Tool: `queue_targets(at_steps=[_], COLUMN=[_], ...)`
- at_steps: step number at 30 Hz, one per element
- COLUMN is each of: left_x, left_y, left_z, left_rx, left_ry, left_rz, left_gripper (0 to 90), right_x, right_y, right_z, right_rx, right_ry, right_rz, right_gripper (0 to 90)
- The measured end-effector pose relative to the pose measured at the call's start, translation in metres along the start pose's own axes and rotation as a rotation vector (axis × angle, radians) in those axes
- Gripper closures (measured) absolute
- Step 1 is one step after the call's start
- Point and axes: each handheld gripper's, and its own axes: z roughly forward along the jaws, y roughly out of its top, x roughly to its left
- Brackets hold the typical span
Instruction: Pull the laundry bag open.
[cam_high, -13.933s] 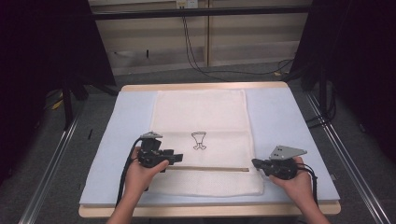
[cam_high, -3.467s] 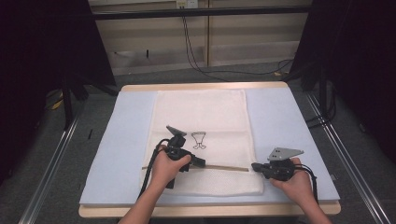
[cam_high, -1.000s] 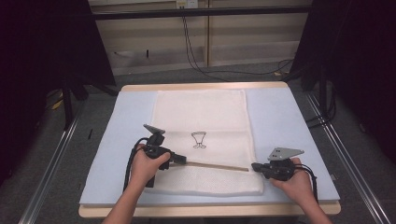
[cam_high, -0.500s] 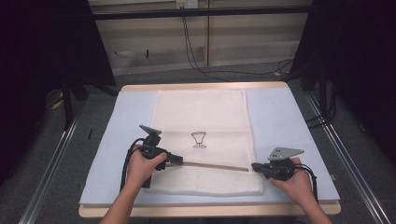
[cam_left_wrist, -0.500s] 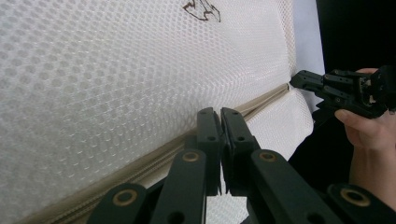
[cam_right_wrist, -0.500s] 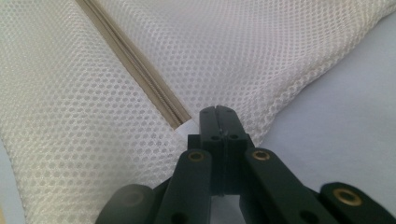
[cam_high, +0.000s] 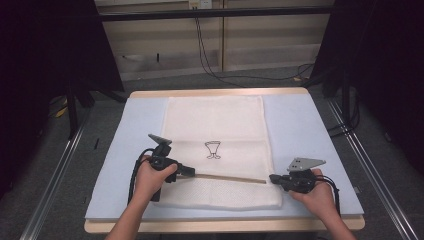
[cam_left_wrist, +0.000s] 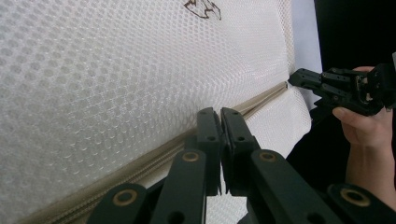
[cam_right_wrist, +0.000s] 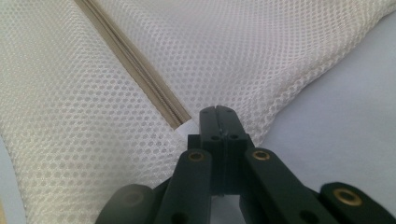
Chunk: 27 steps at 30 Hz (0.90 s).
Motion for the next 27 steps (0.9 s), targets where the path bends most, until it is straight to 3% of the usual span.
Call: queue_targets(at_steps=[9,12,27], left_x=[0.003,0.006,0.018], left_y=[-0.002,-0.002,-0.006], left_z=[-0.003,-0.008,-0.028], left_rx=[-0.012,-0.026,-0.046], left_ry=[-0.013,0.006,-0.023], left_rz=[-0.004,-0.003,-0.028], left_gripper=[87.4,87.4,87.4], right_x=[0.0,0.0,0.0], right_y=[0.0,0.0,0.0], right_z=[0.0,0.0,0.0], right_rx=[0.003,0.0,0.001], right_ry=[0.002,0.001,0.0], right_rz=[-0.001,-0.001,-0.001], right_gripper=[90.0,90.0,90.0])
